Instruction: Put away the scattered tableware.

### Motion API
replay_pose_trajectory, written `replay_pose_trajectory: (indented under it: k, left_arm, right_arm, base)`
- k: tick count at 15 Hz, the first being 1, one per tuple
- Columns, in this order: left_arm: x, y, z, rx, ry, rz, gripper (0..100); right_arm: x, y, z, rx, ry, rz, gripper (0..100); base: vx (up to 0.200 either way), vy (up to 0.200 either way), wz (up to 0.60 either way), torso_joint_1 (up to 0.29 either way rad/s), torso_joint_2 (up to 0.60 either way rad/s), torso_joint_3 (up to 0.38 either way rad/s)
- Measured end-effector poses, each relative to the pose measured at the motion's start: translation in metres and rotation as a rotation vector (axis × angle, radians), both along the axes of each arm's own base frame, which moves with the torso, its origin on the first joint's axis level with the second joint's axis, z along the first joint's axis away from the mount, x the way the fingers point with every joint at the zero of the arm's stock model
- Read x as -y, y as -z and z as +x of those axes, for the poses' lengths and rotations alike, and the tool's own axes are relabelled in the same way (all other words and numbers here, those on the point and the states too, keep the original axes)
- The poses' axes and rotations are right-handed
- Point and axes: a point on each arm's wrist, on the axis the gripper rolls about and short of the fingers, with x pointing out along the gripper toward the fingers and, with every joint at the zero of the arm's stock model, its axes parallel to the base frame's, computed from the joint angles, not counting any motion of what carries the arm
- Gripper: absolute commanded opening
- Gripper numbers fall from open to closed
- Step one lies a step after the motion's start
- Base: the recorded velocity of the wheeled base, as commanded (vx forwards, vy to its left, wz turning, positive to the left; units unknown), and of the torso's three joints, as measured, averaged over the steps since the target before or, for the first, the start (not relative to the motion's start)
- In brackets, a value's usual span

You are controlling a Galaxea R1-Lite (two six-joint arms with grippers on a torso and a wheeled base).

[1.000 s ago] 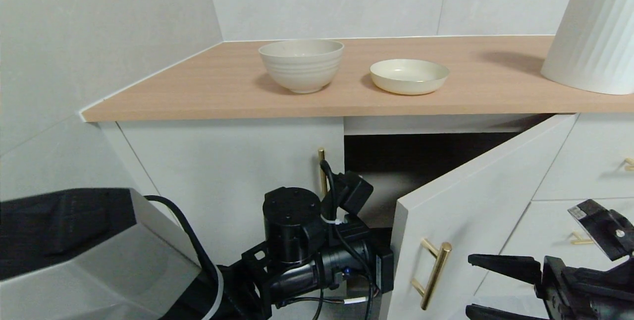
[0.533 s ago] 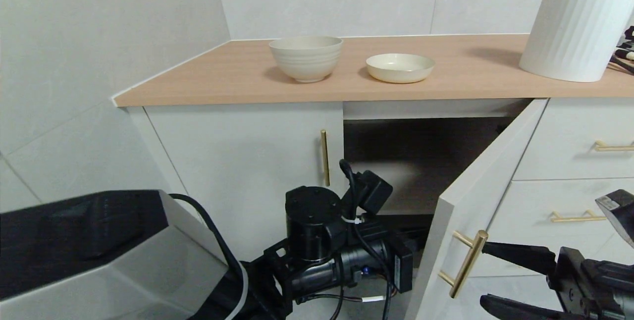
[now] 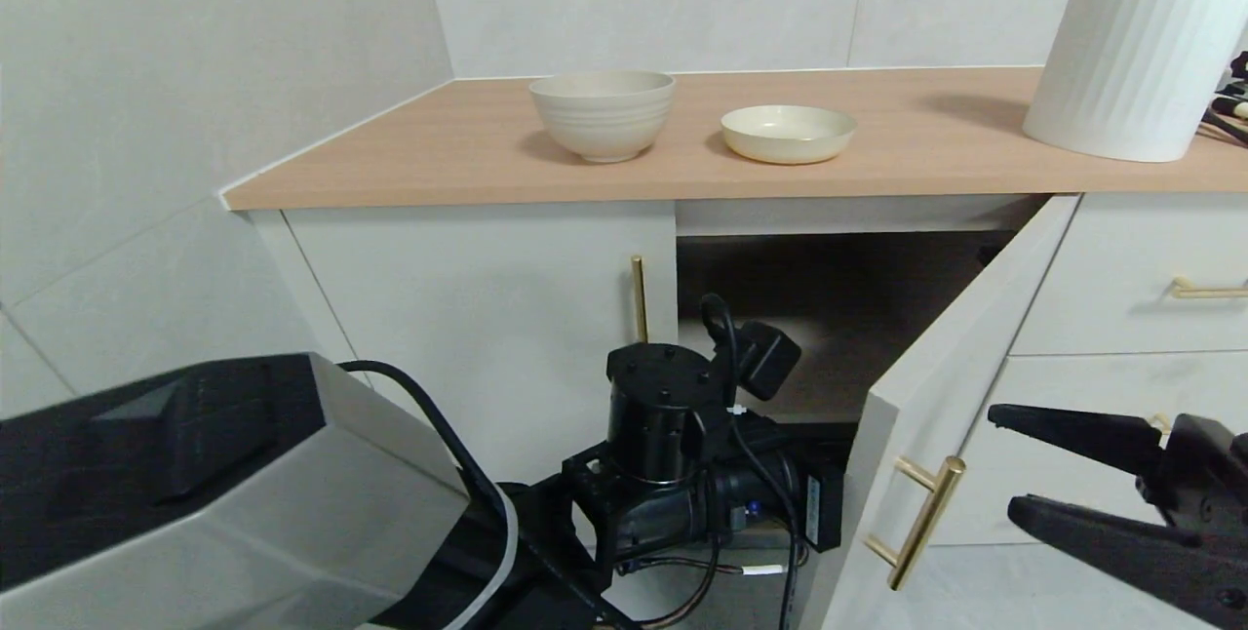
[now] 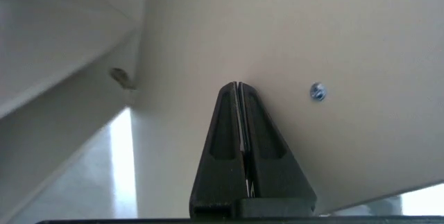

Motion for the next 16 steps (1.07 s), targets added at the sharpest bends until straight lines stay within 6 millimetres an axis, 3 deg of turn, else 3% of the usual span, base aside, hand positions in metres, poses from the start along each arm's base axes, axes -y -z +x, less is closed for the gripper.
replay_pose_trajectory:
  k: [3, 5, 8, 13, 16]
  left_arm:
    - [0.002, -0.008, -0.003, -0.024, 0.009, 0.021, 0]
    - [0.003, -0.013, -0.004, -0.028, 0.013, 0.025, 0]
    - [0.005, -0.017, -0.004, -0.064, 0.006, 0.005, 0]
    - [0.027, -0.02, -0.009, -0.093, 0.051, -0.006, 0]
    - [0.058, -0.032, -0.014, -0.104, 0.099, -0.027, 0]
  right_arm:
    - [0.005, -0.048, -0.009, 0.066, 0.009, 0.032, 100]
    - [0.006, -0.068, -0.01, 0.113, 0.013, 0.055, 100]
    - [0.005, -0.071, -0.008, 0.116, 0.015, 0.056, 100]
    - [0.005, -0.071, -0.007, 0.116, 0.014, 0.056, 100]
    - [0.005, -0.072, -0.008, 0.12, 0.014, 0.058, 100]
  base:
    - [0.0, 0.0, 0.0, 0.0, 0.0, 0.0]
    - [0.0, 0.0, 0.0, 0.0, 0.0, 0.0]
    - [-0.2, 0.0, 0.0, 0.009, 0.01, -0.001]
    - [0.0, 0.0, 0.0, 0.0, 0.0, 0.0]
    - [0.0, 0.0, 0.0, 0.0, 0.0, 0.0]
